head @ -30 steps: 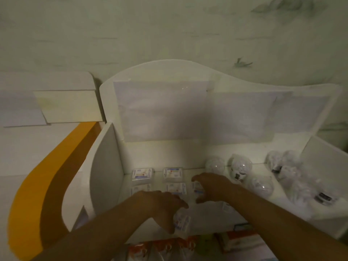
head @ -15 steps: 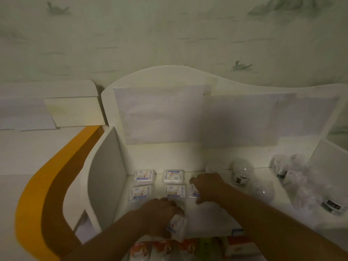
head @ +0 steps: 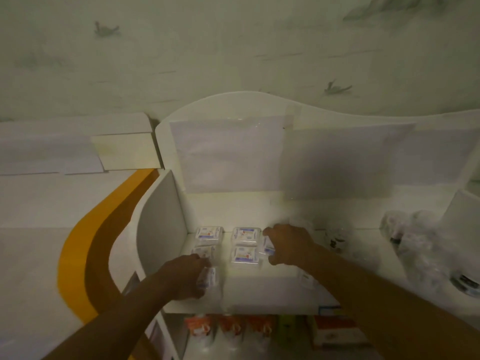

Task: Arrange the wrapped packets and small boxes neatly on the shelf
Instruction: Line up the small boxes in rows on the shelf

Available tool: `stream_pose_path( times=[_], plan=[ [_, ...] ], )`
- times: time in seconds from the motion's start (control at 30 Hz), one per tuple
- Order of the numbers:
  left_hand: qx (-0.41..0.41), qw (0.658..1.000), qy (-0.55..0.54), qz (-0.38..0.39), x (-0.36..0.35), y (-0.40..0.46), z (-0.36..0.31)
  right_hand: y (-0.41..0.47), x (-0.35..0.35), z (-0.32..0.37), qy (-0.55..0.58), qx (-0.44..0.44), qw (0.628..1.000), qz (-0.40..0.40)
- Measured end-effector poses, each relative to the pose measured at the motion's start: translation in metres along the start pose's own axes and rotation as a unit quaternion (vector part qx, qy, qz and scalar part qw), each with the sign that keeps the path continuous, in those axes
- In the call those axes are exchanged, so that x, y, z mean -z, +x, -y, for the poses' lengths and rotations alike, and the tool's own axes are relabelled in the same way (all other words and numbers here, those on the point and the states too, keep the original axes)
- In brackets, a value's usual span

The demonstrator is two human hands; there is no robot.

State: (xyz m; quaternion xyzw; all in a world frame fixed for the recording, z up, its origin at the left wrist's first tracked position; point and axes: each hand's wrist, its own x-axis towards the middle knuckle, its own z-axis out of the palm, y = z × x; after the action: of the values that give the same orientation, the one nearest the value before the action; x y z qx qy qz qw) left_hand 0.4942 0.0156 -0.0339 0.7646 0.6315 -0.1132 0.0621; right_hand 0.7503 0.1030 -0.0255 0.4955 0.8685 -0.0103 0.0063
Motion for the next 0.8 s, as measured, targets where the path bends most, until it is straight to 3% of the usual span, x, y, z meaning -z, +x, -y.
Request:
stream_pose_path(
  times=[0.33,0.8],
  plan=[
    [-0.007,0.999,0.047,0.009,-0.016,0.004,0.002,-0.013,-0.017,0.045,-0.006,0.073,0.992,0.103],
    [-0.023,0.999,-0.022,-0.024,-0.028,0.004,0.017,0.0,-0.049,0.063,0.041,0.064,0.996,0.056]
  ],
)
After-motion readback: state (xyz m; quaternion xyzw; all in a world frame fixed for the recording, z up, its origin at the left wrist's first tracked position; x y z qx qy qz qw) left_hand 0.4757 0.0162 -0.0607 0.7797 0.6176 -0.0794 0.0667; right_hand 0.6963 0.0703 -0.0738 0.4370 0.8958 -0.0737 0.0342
